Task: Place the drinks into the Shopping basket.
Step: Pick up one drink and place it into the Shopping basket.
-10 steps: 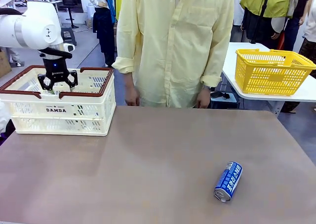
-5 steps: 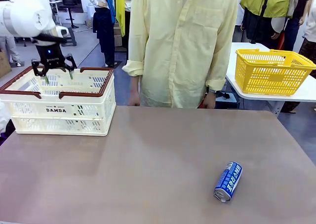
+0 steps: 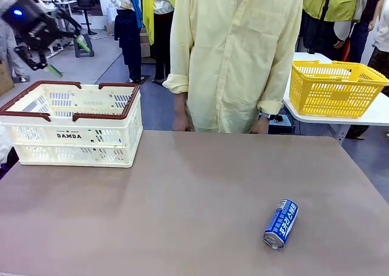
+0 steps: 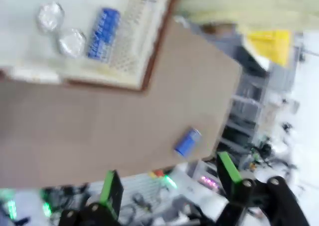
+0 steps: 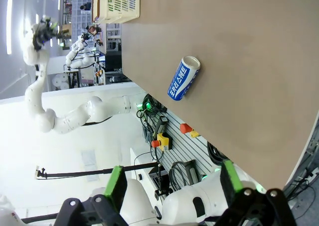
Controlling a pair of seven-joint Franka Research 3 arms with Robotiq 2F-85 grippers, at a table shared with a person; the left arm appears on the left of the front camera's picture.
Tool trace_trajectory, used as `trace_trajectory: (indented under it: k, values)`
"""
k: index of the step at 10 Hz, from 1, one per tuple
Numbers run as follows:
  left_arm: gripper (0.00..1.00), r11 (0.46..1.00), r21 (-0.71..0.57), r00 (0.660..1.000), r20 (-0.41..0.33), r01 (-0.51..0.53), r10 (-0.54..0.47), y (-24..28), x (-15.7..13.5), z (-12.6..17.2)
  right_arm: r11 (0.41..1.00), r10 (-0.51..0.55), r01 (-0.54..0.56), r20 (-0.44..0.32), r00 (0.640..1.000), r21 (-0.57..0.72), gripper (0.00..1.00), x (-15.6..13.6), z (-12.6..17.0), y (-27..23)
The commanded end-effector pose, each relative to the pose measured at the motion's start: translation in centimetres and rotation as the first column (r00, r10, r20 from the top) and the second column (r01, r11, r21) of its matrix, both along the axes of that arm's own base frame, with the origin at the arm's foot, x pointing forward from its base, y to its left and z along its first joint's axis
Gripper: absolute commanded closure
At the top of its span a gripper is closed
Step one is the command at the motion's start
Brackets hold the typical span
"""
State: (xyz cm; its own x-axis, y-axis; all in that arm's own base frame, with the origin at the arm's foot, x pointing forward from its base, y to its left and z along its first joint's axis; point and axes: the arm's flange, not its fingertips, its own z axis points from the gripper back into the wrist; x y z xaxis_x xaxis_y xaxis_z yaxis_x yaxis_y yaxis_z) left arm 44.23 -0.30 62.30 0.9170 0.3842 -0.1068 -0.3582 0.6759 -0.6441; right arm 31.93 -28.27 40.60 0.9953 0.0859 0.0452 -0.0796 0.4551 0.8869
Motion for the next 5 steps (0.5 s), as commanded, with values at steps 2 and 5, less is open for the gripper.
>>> trace_trajectory:
  k: [2, 5]
  values:
    - [0.0, 0.937, -0.321, 0.989, 0.013, 0.14, -0.144, 6.3, -7.8, -6.5, 1.0, 0.008, -0.007, 0.011, 1.0, -0.016, 0.0, -0.1, 0.1, 0.0]
    - [0.0, 0.867, -0.384, 0.946, 0.072, 0.318, -0.315, 11.0, -6.4, -16.5, 1.0, 0.008, -0.007, 0.011, 1.0, -0.016, 0.0, -0.1, 0.1, 0.0]
